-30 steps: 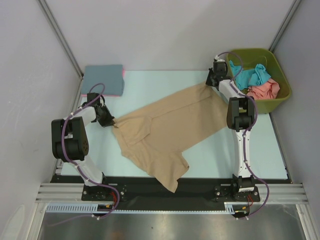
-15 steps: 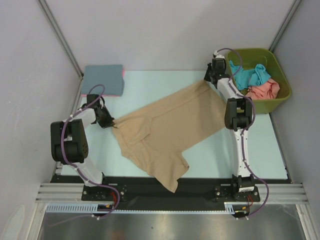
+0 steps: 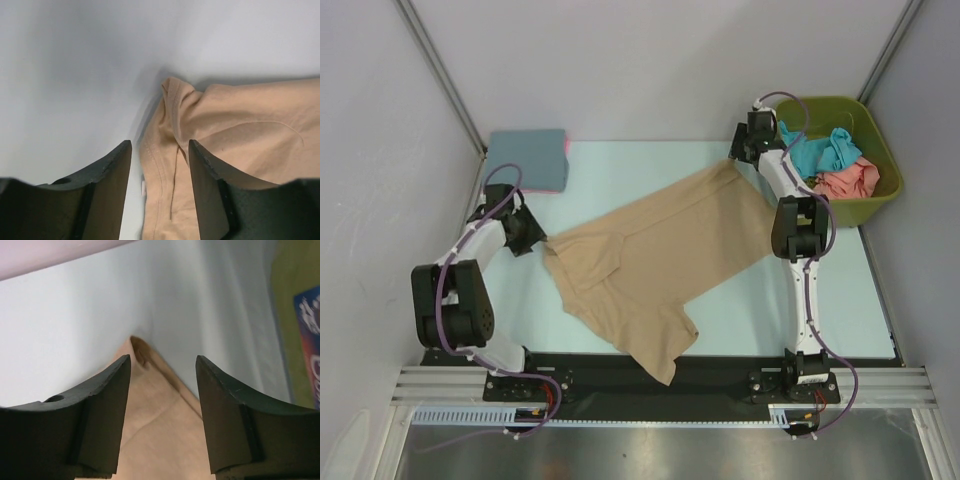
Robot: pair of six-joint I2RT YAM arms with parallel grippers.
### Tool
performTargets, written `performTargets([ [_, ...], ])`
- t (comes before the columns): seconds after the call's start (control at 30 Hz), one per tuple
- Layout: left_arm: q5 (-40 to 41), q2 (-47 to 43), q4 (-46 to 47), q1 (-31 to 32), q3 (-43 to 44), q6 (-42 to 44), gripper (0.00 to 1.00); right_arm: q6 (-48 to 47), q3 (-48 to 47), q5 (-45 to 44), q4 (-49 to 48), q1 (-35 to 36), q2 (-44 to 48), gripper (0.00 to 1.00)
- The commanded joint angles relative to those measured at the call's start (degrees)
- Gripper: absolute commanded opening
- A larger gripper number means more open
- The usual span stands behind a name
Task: Fold and stack the t-shirts
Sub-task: Fold the tshirt
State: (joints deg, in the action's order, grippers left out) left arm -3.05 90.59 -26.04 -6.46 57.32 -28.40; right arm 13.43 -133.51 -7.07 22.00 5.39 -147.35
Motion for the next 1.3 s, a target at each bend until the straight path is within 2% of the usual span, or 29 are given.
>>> performTargets([
  [0.0,2.87,-6.73,-2.69,1.01,1.22,0.63,0.55,0.81,-0.44,-0.85,6.02,0.15,7.51,0.58],
  [0.13,0.24,-8.14,-4.63,1.1,-0.63,-0.34,0.67,2.38,6.14,1.43,7.09,0.5,11.55,0.52],
  [0.2,-0.81,-8.93,-2.62,1.19,-3.51,-0.78,0.73,3.09,10.45,3.28,7.18,0.85,14.0,0.51],
  [0.33,-4.07,-5.69,-0.76,1.54,-4.15,-0.43,0.73,3.71,16.35,5.3,7.18,2.26,17.62,0.5],
  [0.53,-4.51,-0.24,2.21,2.06,-4.5,-2.97,0.75,3.62,21.71,8.47,8.23,4.37,21.13,0.5],
  [0.7,-5.56,0.82,4.68,2.06,-5.63,-5.26,0.74,3.62,26.19,9.18,7.62,4.63,24.82,0.5],
  [0.8,-4.51,1.96,5.56,2.07,-6.78,-6.22,0.67,3.79,28.65,10.05,7.44,4.63,26.85,0.5],
  [0.9,-2.76,3.89,5.74,1.89,-7.05,-6.66,0.47,4.58,30.68,10.67,6.83,4.63,28.08,0.51],
  [0.93,-2.32,4.16,5.57,1.89,-7.05,-6.67,0.35,5.02,30.94,10.59,6.74,4.54,28.25,0.51],
  [1.0,-1.35,4.95,4.87,1.27,-6.61,-6.58,0.25,5.2,30.25,9.63,7.62,4.46,27.56,0.51],
  [1.03,-0.65,5.04,4.6,1.01,-6.26,-5.97,0.14,5.64,29.81,9.18,7.97,4.37,27.29,0.51],
  [1.1,2.33,5.83,2.07,0.05,-3.98,-4.13,0.0,6.78,28.31,8.48,8.15,4.02,25.63,0.51],
  [1.17,4.79,6.53,0.12,-1.44,-1.0,-2.63,0.0,9.67,26.21,9.7,9.11,3.67,24.13,0.51],
  [1.27,6.39,7.06,-0.59,-3.64,2.25,0.1,0.0,9.25,23.31,8.75,11.83,3.49,20.79,0.5],
])
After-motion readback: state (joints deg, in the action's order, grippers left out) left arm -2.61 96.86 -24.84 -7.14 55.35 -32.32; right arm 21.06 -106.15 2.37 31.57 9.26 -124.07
